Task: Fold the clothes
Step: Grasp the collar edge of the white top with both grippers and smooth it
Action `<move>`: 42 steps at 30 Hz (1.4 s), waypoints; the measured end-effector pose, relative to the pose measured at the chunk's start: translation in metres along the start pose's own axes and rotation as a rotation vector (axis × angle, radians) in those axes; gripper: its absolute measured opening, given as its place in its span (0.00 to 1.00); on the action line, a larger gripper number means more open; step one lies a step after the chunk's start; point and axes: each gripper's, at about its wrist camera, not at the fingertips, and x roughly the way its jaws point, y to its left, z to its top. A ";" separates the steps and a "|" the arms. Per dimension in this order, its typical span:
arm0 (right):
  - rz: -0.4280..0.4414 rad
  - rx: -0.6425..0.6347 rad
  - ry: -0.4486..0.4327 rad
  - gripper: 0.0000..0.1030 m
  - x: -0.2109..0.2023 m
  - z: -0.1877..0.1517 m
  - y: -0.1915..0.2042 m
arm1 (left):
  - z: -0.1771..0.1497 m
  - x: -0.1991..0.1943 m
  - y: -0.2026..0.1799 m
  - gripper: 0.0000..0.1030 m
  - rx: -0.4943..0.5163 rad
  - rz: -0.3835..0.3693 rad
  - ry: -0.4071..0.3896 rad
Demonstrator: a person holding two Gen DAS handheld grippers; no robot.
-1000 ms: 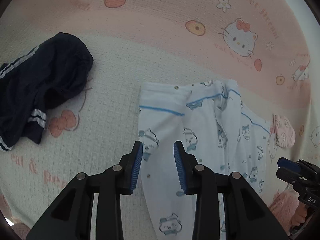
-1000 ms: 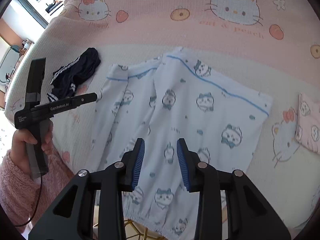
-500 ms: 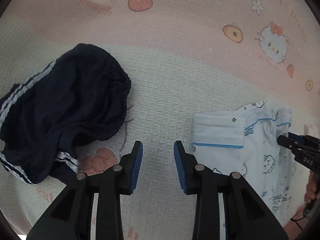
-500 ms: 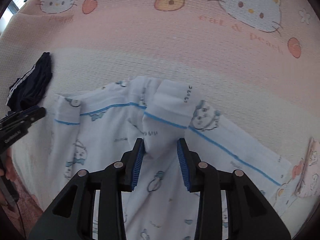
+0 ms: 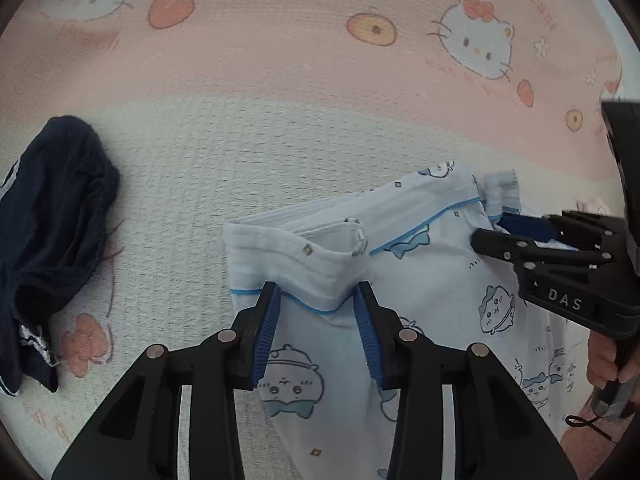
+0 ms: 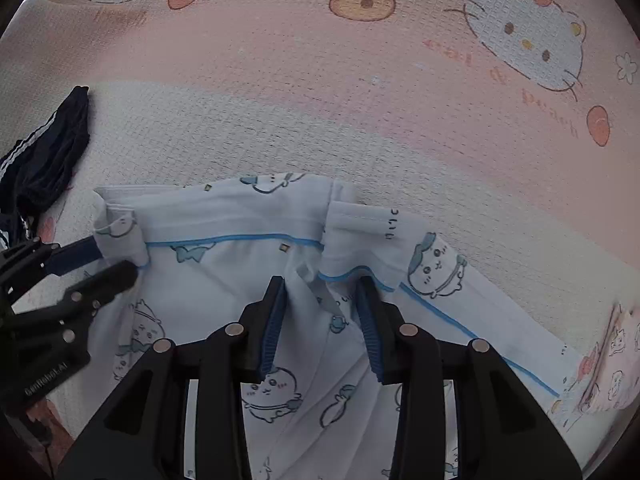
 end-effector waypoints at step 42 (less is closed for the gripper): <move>0.175 0.058 -0.153 0.40 -0.031 0.032 -0.068 | -0.003 -0.060 0.049 0.32 -0.045 0.099 -0.050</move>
